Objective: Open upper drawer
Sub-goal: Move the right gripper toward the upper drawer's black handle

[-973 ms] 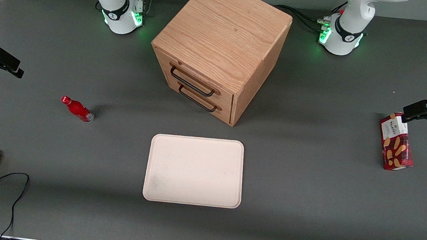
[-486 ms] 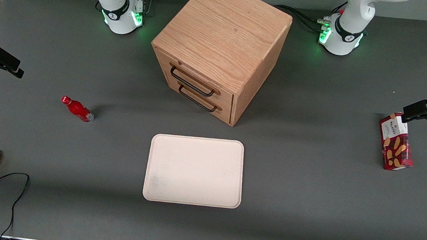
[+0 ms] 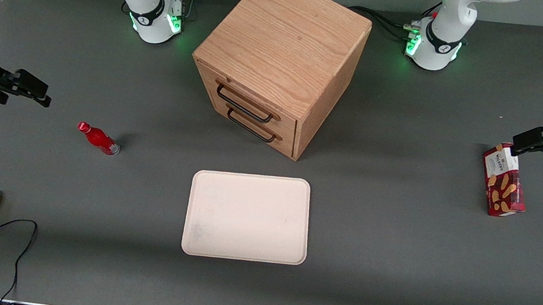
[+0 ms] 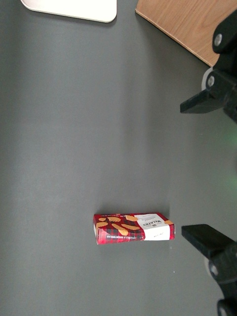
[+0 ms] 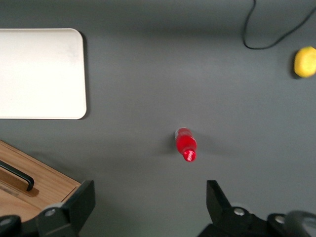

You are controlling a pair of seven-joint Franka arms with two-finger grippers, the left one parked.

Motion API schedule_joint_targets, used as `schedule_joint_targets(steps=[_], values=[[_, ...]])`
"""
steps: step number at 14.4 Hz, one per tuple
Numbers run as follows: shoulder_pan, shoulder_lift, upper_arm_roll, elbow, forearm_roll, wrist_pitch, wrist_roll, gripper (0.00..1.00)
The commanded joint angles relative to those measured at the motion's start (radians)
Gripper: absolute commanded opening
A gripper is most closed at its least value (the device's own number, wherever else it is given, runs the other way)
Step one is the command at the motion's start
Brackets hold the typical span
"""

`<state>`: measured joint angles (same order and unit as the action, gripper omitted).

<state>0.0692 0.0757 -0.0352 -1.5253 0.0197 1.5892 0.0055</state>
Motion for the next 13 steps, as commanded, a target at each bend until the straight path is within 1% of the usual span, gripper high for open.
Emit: schedule_joint_targets(steps=[1, 3, 5, 7, 11, 13], values=[[0.047, 0.093, -0.002, 0.108, 0.013, -0.009, -0.016, 1.00], [0.084, 0.139, -0.002, 0.151, 0.013, 0.008, -0.016, 1.00], [0.122, 0.167, -0.003, 0.155, 0.020, 0.056, -0.033, 1.00], [0.167, 0.185, -0.003, 0.155, 0.031, 0.072, -0.087, 1.00], [0.271, 0.206, -0.002, 0.154, 0.031, 0.104, -0.097, 1.00], [0.313, 0.216, 0.006, 0.154, 0.031, 0.106, -0.131, 1.00]])
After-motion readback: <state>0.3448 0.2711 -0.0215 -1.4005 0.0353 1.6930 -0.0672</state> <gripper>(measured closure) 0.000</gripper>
